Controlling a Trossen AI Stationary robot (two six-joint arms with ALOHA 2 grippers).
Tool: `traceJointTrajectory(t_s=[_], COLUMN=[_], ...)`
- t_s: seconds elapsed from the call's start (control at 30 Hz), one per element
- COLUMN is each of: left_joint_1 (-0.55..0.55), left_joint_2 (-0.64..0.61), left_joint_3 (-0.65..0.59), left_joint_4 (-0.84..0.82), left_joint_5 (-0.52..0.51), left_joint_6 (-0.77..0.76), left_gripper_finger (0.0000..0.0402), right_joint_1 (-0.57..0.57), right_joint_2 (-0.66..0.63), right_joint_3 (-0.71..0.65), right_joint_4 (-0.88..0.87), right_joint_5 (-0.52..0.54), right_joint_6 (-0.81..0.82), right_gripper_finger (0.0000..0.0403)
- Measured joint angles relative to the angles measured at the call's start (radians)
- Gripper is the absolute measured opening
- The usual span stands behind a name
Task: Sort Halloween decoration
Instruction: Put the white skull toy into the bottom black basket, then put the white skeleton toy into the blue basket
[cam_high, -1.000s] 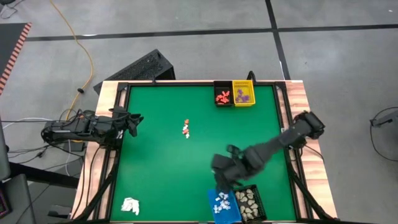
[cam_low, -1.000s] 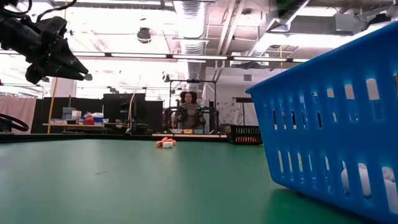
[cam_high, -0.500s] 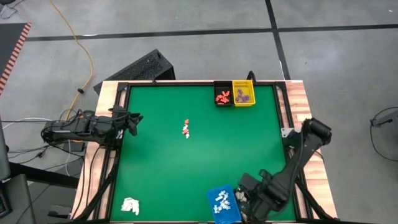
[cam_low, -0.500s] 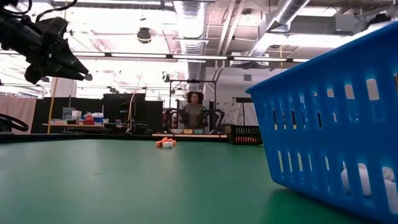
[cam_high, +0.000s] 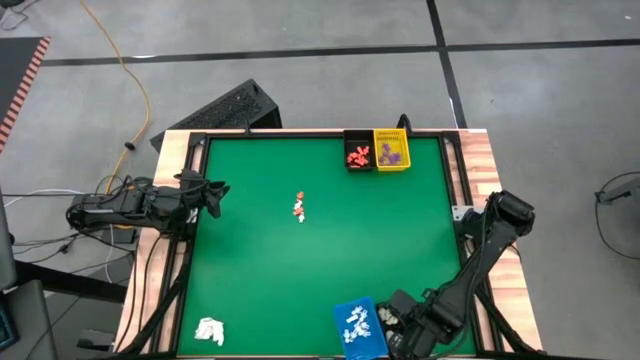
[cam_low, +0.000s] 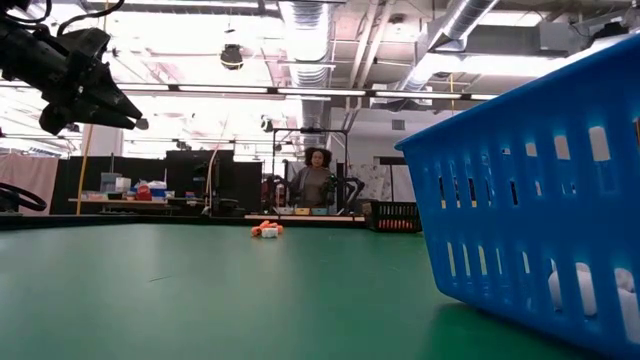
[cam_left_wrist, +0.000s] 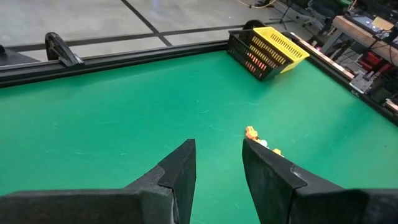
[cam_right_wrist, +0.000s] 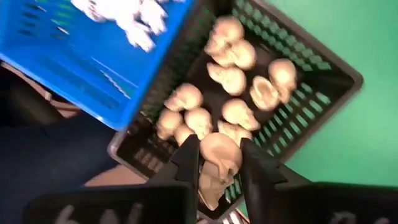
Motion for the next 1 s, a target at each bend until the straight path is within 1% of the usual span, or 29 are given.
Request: traceJointTrajectory(t_s=[0.2, 0.3, 0.4, 0.47, 0.53, 0.7, 0.83, 0.9, 1.0], left_joint_1=[0.0, 0.0, 0.0, 0.0, 0.0, 0.0, 0.0, 0.0, 0.0], left_joint_2=[0.0, 0.0, 0.0, 0.0, 0.0, 0.0, 0.0, 0.0, 0.0], left_joint_3=[0.0, 0.0, 0.0, 0.0, 0.0, 0.0, 0.0, 0.0, 0.0], left_joint_4=[0.0, 0.0, 0.0, 0.0, 0.0, 0.0, 0.0, 0.0, 0.0], left_joint_5=[0.0, 0.0, 0.0, 0.0, 0.0, 0.0, 0.0, 0.0, 0.0], left_joint_6=[0.0, 0.0, 0.0, 0.0, 0.0, -0.006, -0.008, -0.008, -0.008], left_gripper_finger=[0.0121, 0.0121, 0.0121, 0.0121, 0.0121, 0.0121, 0.0121, 0.0121, 0.0121], right_joint_1=[-0.003, -0.014, -0.032, -0.059, -0.096, -0.24, -0.378, -0.45, -0.549], right_joint_2=[-0.001, -0.001, -0.001, -0.001, -0.001, -0.002, -0.002, -0.002, -0.001], right_joint_3=[0.0, 0.0, 0.0, 0.0, 0.001, 0.002, 0.002, 0.002, 0.002], right_joint_4=[-0.013, -0.016, -0.016, -0.015, -0.009, -0.002, 0.089, 0.182, 0.351], right_joint_5=[-0.008, -0.008, -0.007, 0.03, 0.116, 0.447, 0.673, 0.742, 0.756], right_joint_6=[-0.004, -0.007, -0.048, -0.109, -0.208, -0.516, -0.764, -0.886, -1.047], right_gripper_finger=[0.0166, 0.0199, 0.0218, 0.0221, 0.0222, 0.0216, 0.0215, 0.0215, 0.0215])
